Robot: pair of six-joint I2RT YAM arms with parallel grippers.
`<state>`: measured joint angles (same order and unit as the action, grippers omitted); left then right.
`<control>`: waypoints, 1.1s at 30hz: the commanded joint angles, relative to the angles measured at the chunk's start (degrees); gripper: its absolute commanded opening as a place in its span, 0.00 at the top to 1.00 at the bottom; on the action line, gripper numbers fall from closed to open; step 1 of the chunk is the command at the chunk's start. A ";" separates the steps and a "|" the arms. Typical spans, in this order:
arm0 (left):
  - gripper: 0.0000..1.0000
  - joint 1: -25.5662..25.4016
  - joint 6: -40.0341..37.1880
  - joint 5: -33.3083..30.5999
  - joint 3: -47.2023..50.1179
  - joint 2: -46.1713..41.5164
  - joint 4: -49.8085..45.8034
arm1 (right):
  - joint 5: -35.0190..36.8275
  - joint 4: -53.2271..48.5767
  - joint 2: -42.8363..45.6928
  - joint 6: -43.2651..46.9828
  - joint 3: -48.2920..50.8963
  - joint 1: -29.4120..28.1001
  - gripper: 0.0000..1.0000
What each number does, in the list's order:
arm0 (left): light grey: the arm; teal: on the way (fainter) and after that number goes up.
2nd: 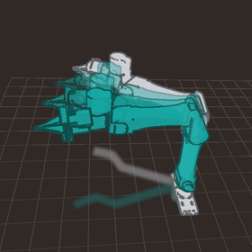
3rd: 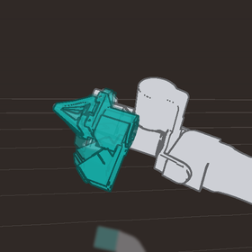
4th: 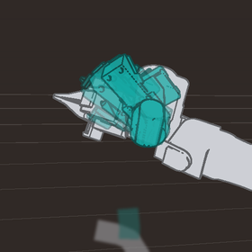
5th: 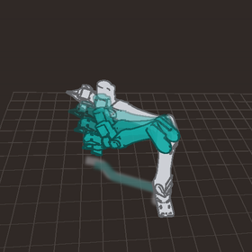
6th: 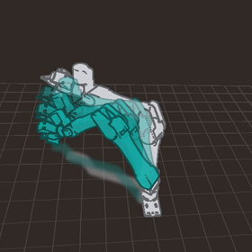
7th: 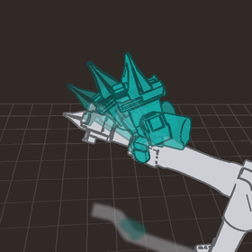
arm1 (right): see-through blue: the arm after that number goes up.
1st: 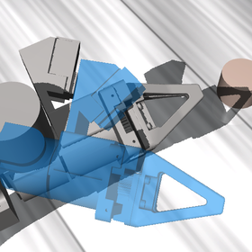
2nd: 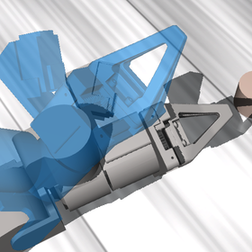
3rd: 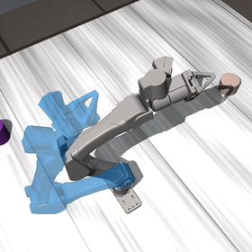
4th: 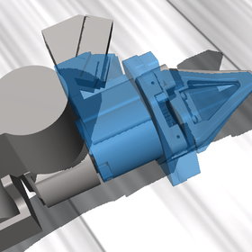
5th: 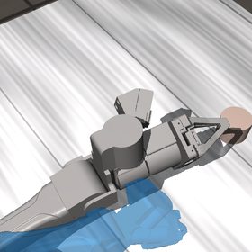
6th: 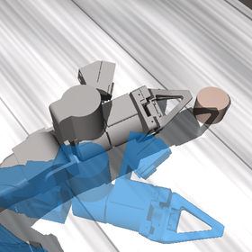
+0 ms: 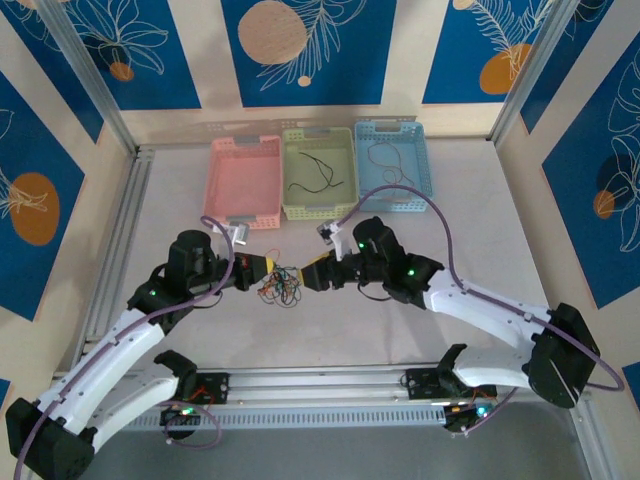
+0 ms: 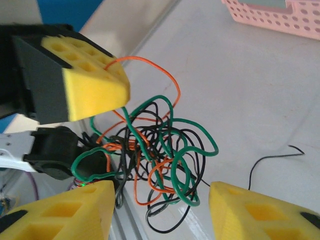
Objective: Untangle the cables
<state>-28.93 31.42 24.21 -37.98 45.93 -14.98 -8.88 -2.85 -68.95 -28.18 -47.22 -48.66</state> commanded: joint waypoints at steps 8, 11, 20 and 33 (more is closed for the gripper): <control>1.00 0.32 -1.50 0.52 -0.68 -0.76 0.06 | 12.95 -12.27 -6.90 7.17 -10.26 -5.40 0.54; 1.00 0.28 -2.06 -0.12 -0.96 -1.14 -0.87 | 16.05 -13.45 -8.27 7.53 -11.34 -6.06 0.59; 1.00 0.30 -2.33 -0.21 -1.32 -1.55 -1.27 | 16.31 -14.30 -9.98 8.06 -12.72 -6.18 0.71; 1.00 0.30 -1.93 -5.61 0.96 -3.50 -3.99 | 1.28 -3.84 2.05 -6.03 -3.07 5.37 1.00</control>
<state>-28.93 29.91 21.91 -37.95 43.62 -16.45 -0.49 -12.47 -72.20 -26.55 -53.71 -48.18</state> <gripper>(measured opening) 0.064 0.059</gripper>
